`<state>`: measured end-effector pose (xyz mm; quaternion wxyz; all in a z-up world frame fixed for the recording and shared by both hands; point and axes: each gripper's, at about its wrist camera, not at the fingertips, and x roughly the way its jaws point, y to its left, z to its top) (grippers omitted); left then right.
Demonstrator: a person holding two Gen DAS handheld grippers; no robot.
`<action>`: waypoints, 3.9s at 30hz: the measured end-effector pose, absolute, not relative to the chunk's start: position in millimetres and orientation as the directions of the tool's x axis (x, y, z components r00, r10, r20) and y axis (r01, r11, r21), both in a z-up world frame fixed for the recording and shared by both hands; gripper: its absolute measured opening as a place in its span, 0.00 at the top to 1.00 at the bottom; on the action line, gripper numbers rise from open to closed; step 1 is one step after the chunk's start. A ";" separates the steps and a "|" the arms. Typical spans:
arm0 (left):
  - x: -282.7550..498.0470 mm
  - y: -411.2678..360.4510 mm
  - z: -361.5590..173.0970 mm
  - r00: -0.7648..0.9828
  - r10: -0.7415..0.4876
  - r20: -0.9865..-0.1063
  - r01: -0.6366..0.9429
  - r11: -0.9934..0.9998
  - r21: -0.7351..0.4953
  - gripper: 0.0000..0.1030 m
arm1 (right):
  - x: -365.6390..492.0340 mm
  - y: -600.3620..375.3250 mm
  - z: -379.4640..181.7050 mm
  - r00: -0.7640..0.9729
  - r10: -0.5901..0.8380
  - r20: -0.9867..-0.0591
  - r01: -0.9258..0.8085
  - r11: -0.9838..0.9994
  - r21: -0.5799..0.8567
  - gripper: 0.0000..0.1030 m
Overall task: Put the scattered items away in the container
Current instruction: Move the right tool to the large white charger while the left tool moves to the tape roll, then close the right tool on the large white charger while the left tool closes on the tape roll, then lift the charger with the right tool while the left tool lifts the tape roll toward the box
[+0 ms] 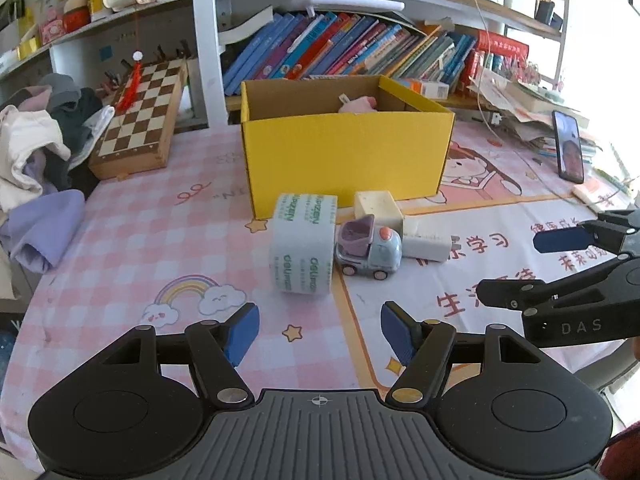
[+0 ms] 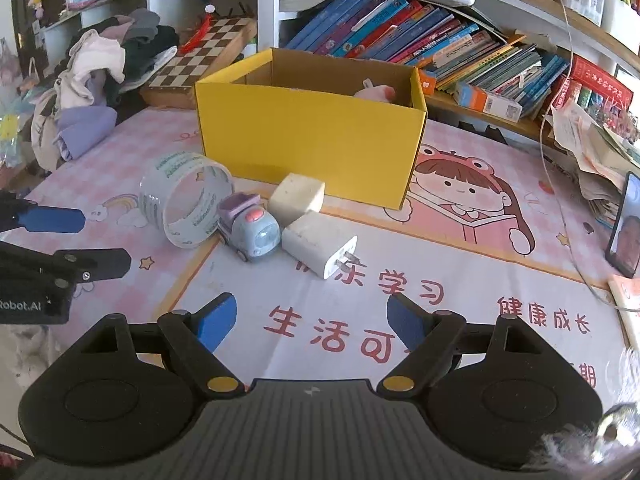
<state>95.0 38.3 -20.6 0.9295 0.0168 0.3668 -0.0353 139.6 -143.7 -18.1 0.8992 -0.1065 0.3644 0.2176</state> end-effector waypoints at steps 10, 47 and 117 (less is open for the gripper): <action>107.7 36.7 -26.2 0.719 -0.028 -0.695 0.042 0.999 0.003 0.33 | 158.5 -147.9 -24.5 0.620 0.311 -0.720 -0.471 0.882 -0.025 0.21; 169.4 41.1 -50.0 0.653 0.092 -0.752 -0.123 0.992 0.014 0.33 | 260.1 -126.8 -61.2 0.441 0.409 -0.799 -0.621 0.782 0.058 0.33; 143.6 104.9 -4.4 0.763 -0.112 -0.637 -0.169 0.917 -0.363 0.97 | 226.9 -153.2 6.2 0.421 0.491 -0.763 -0.594 0.785 0.177 0.60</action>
